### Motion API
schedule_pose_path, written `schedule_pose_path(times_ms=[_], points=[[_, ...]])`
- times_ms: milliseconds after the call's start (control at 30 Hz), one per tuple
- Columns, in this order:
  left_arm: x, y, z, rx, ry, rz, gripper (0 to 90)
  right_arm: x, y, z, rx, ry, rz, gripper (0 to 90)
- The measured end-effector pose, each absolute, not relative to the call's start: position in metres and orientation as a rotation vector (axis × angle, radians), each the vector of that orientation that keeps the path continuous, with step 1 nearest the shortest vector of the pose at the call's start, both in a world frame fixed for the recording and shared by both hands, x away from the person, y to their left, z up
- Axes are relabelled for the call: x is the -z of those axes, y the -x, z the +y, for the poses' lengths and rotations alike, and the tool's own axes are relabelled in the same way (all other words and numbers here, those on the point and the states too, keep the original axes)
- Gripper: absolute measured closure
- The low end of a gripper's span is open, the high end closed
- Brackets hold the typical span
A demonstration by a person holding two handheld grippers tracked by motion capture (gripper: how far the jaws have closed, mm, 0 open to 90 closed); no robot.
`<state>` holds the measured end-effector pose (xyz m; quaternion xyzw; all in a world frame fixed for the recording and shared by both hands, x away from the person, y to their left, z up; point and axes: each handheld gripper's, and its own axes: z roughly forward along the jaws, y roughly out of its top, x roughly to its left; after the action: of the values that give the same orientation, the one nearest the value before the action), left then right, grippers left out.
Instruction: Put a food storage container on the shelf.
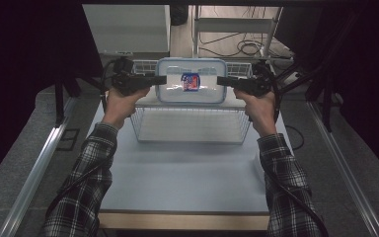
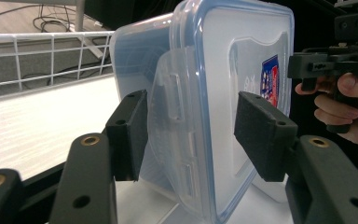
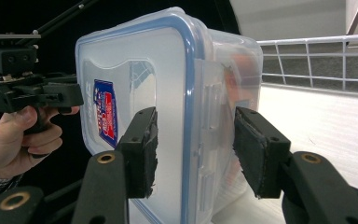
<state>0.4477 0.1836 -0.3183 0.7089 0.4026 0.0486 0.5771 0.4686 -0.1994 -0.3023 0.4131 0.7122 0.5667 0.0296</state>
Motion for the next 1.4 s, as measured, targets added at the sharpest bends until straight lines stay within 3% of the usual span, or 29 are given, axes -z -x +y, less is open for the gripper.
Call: schedule_pose_path(times_ms=[367,900,1067,1400], points=[[0.323,-0.45,0.184,-0.106,-1.651,0.945,44.9,0.304,-0.467,-0.196,-1.647,-1.257,2.219,50.4],[0.33,-0.463,0.189,-0.045,-1.633,0.989,37.9,0.312,-0.47,-0.193,-1.603,-1.331,2.219,52.2],[0.326,-0.463,0.189,-0.138,-1.657,1.033,37.0,0.311,-0.469,-0.192,-1.607,-1.349,2.208,51.5],[0.328,-0.466,0.185,-0.141,-1.651,1.039,39.7,0.304,-0.471,-0.185,-1.556,-1.37,2.116,52.4]])
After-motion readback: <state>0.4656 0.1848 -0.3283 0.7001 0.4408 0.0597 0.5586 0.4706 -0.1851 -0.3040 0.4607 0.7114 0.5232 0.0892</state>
